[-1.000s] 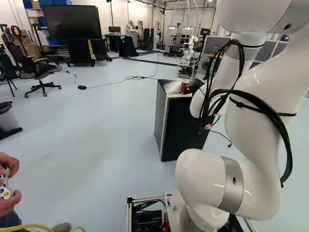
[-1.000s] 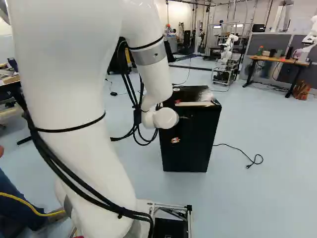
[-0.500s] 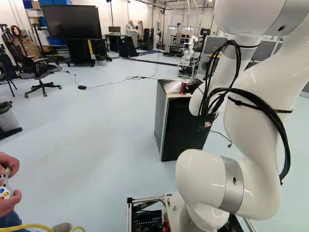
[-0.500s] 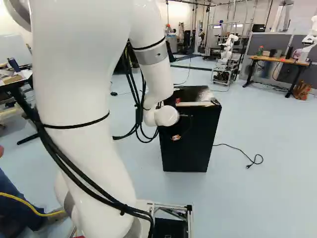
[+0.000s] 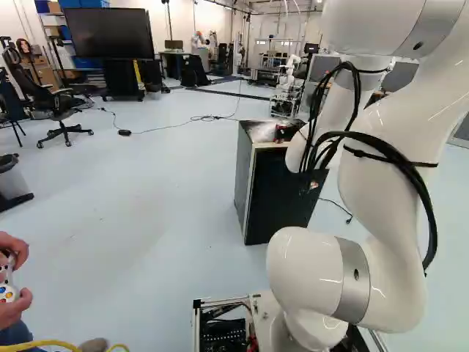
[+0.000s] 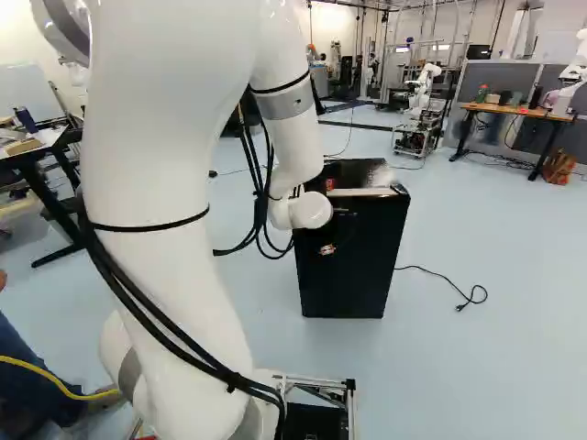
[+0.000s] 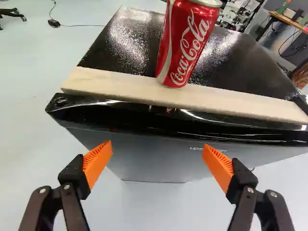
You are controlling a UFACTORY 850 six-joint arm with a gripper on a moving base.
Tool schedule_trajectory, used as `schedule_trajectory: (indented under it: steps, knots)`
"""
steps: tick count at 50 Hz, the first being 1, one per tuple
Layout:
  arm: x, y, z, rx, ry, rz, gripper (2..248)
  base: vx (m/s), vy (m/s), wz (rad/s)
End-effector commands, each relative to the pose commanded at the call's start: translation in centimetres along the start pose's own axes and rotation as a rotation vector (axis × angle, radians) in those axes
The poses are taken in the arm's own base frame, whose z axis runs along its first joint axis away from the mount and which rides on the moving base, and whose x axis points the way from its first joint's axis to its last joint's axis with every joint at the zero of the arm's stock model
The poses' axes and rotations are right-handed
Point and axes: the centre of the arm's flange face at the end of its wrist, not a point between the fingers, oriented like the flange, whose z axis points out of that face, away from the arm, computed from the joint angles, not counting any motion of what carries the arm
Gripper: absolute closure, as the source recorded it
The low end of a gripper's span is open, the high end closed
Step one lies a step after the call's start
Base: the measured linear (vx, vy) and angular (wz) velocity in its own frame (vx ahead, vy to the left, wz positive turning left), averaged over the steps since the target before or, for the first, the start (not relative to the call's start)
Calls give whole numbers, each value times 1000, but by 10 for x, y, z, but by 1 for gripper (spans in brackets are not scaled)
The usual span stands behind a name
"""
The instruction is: Grab a drink from the fridge
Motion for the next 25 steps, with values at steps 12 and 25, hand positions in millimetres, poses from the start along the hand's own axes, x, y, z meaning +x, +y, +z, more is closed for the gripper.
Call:
schedule_trajectory:
  steps: [12, 25]
  knots:
    - [3, 1, 6, 3, 3, -4, 3, 0, 0, 0]
    - [4, 1, 8, 3, 5, -5, 3, 0, 0, 0]
